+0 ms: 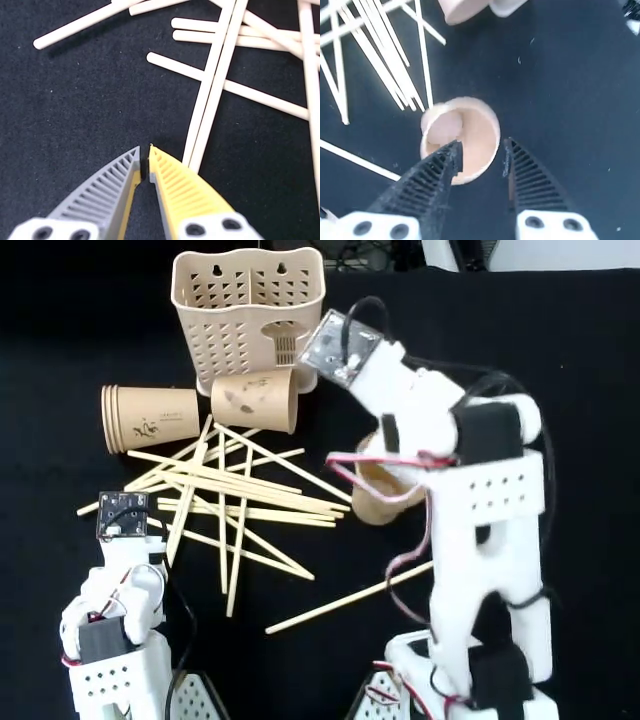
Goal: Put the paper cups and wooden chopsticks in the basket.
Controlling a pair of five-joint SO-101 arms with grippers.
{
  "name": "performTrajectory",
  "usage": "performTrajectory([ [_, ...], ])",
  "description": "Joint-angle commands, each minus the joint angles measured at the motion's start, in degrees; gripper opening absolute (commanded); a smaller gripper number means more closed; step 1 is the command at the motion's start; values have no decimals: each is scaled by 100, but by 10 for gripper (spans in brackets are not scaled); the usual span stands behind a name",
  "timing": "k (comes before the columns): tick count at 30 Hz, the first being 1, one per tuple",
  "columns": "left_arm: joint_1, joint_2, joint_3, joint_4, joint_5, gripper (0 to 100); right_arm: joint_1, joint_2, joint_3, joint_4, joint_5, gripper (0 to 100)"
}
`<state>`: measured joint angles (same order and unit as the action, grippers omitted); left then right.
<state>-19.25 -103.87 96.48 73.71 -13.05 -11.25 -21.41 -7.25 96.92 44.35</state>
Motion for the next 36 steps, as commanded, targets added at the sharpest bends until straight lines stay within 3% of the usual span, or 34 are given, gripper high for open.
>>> performTrajectory([
  [1,-22,-26,84,-193,-53,55,-360,-242,-92,-149,-527,173],
  [5,-40,-26,84,-193,-44,55,-686,-84,585,-914,-1327,256],
  [10,-48,-26,84,-202,-35,55,-1046,734,1481,-2998,-2743,240],
  [13,-48,-26,84,-202,-53,55,-1292,1525,1429,-3719,-3393,240],
  [17,-40,-26,84,-202,-53,55,-1600,2721,796,-3754,-3815,241],
  [22,-40,-26,84,-193,-62,55,-1371,3749,-198,-3516,-4677,247],
  [26,-40,-26,84,-193,-62,55,-1442,4180,-787,-3209,-4712,289],
  [36,-40,-26,84,-193,-62,53,-1565,5068,-1508,-3332,-4695,265],
])
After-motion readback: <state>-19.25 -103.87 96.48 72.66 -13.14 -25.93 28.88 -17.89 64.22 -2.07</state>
